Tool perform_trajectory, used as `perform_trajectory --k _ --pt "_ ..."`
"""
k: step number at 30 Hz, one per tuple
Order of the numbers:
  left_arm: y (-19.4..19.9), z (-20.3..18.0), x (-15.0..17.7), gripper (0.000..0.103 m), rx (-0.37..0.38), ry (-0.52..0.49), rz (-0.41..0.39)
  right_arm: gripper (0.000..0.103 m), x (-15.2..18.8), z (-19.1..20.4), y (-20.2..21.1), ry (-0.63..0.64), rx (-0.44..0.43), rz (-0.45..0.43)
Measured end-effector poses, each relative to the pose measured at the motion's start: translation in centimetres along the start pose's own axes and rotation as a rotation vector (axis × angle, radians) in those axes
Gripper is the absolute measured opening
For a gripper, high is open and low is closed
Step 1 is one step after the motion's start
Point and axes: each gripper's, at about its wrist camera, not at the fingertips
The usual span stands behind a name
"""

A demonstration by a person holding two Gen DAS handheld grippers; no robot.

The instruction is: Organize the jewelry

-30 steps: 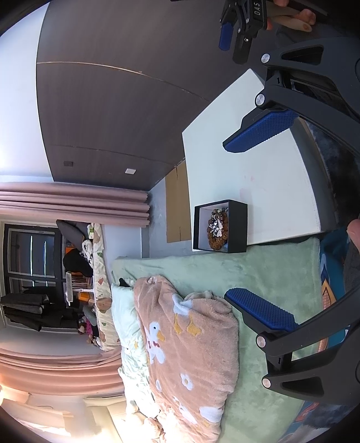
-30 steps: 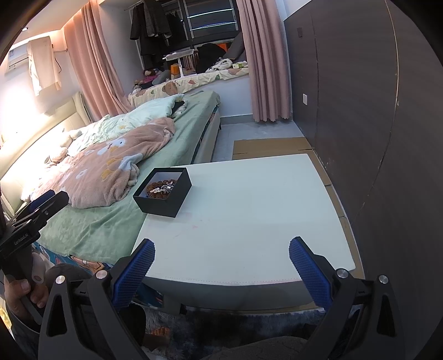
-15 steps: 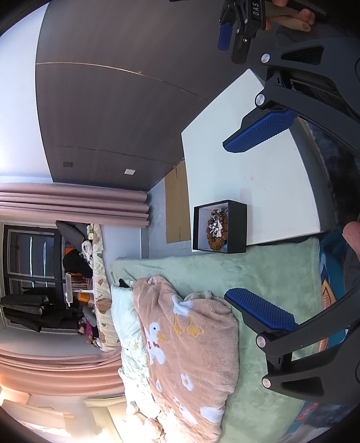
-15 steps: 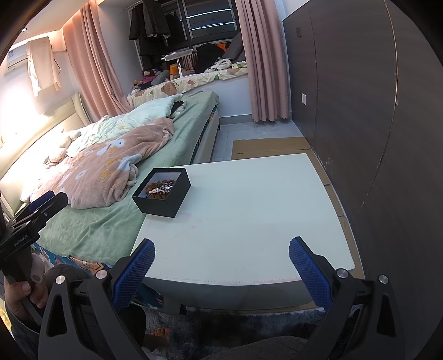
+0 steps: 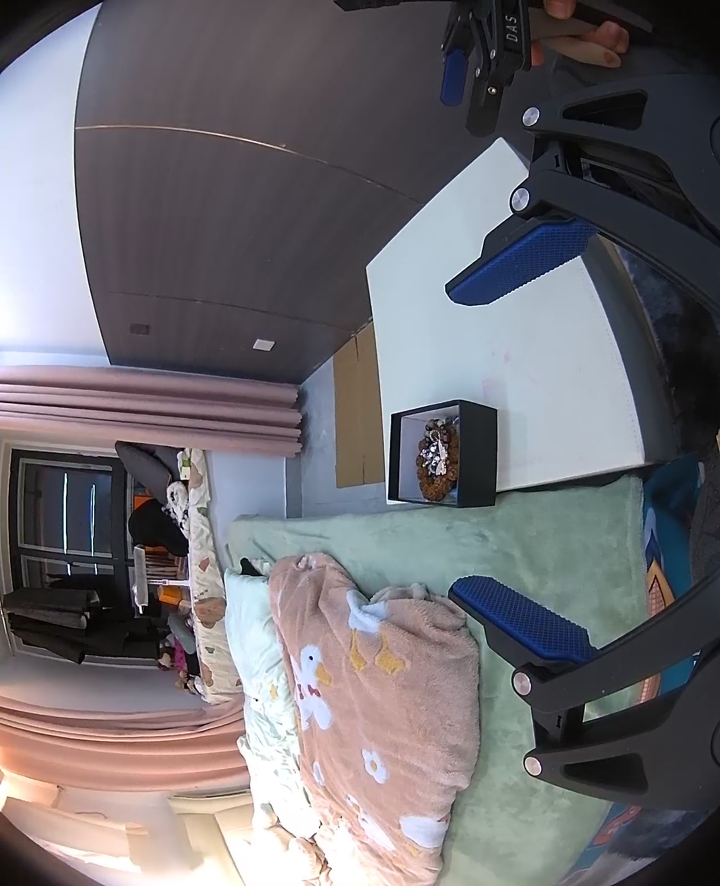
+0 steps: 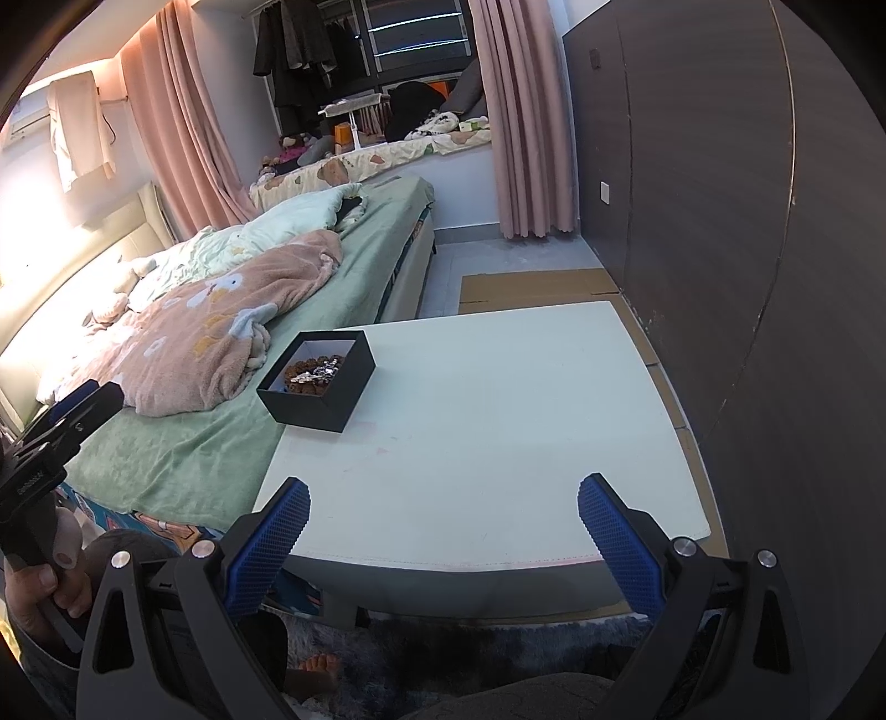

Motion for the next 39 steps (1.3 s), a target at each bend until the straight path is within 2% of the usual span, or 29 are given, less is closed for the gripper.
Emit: perform_trajectory --k 9,14,18,21,30,34,39 --pt "-1.8 0.5 0.4 0.098 -0.022 0.003 0.020 0.095 0.1 -0.5 -1.5 -0.018 0.013 0.023" --pt "-5.2 1.7 1.3 0.098 -0.090 0.000 0.068 0.095 -0.1 -1.2 -3.5 -0.037 0.008 0.067" --pt "-6.6 2.6 1.5 0.098 -0.096 0.001 0.092 0.095 -0.3 -1.9 -6.0 -0.051 0.039 0.099" --pt "-8.2 3.4 1.8 0.098 -0.116 0.012 0.117 0.095 -1.2 -1.6 -7.8 -0.067 0.007 0.121" --pt "-11.0 6.7 1.9 0.098 -0.119 0.116 0.202 0.095 -6.9 5.5 -13.3 0.058 -0.055 0.140" --pt "-11.0 7.7 2.1 0.098 -0.125 0.156 0.208 0.095 -9.3 9.1 -15.9 0.096 -0.119 0.164" --pt "-10.9 8.5 2.1 0.098 -0.169 0.164 0.208 0.088 -10.3 11.3 -19.1 0.105 -0.116 0.208"
Point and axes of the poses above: each gripper's, at about its wrist camera, not at the fingertips, and y roughly against the way its jaws point, z to its left, x to its underside, and after that the axes turned 7 degrees about z, right-handed
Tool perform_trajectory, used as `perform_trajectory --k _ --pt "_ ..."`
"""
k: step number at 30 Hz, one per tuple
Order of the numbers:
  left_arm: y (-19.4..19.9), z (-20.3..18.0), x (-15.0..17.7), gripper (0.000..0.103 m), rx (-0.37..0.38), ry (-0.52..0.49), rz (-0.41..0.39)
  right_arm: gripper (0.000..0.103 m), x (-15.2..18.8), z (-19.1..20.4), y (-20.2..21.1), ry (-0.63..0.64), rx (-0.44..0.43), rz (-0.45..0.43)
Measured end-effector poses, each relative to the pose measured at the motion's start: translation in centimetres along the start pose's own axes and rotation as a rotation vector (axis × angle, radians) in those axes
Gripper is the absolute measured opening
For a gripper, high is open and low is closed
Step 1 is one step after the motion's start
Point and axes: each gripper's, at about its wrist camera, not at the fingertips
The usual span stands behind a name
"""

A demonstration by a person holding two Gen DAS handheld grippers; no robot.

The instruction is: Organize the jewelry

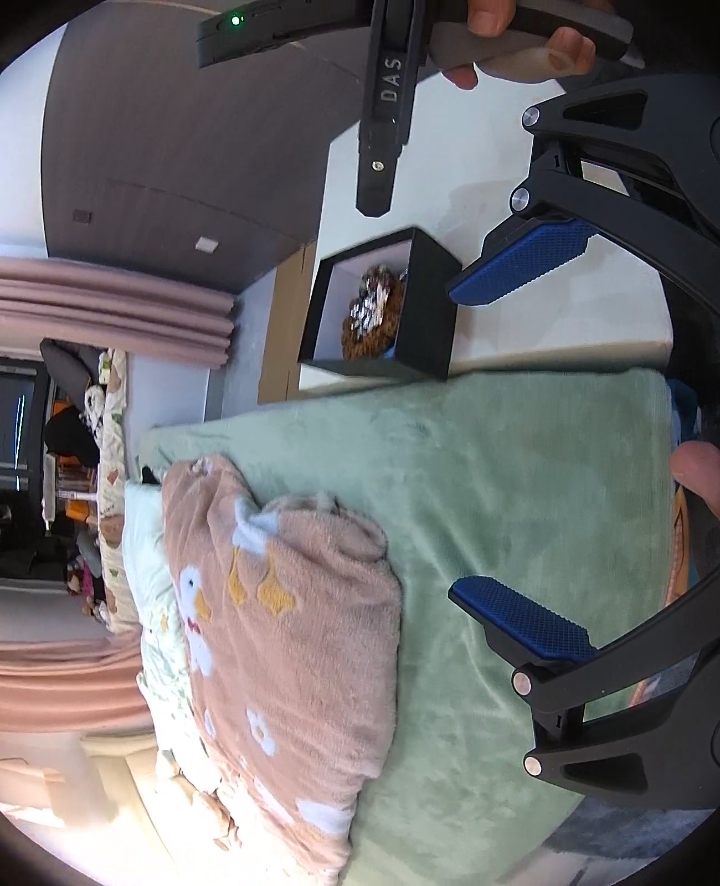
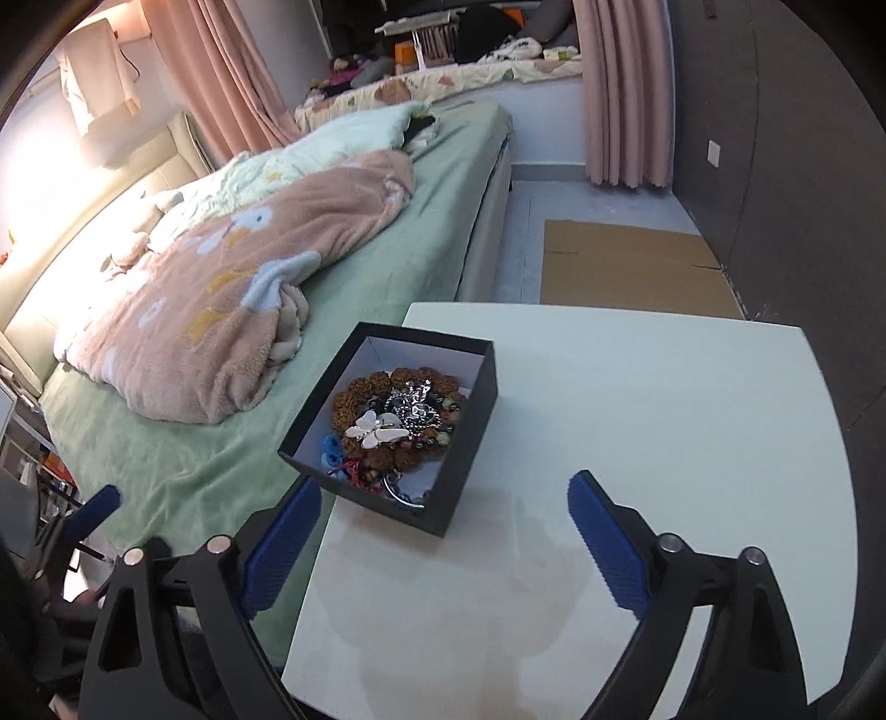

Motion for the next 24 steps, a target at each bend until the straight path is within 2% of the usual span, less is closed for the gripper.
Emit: perform_trajectory --k 9,15,18,24 --pt "-0.3 1.3 -0.2 0.098 0.005 0.012 0.014 0.089 1.4 -0.8 -1.2 -0.032 -0.009 0.010" --pt "-0.1 0.9 -0.2 0.098 0.022 0.008 -0.004 0.089 1.8 -1.0 -1.7 -0.021 0.008 0.019" --pt "-0.5 0.7 -0.3 0.098 0.015 0.006 0.013 0.089 1.8 -1.0 -1.7 -0.016 0.015 0.013" --pt "-0.7 1.1 -0.2 0.098 0.014 0.023 0.023 0.086 1.6 -0.7 -1.7 -0.024 -0.013 -0.004"
Point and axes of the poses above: each gripper's, at about its wrist camera, not at the fingertips, and y roughly against the way its jaws point, z to its left, x to its underside, and after that the axes turned 7 degrees about z, right-handed
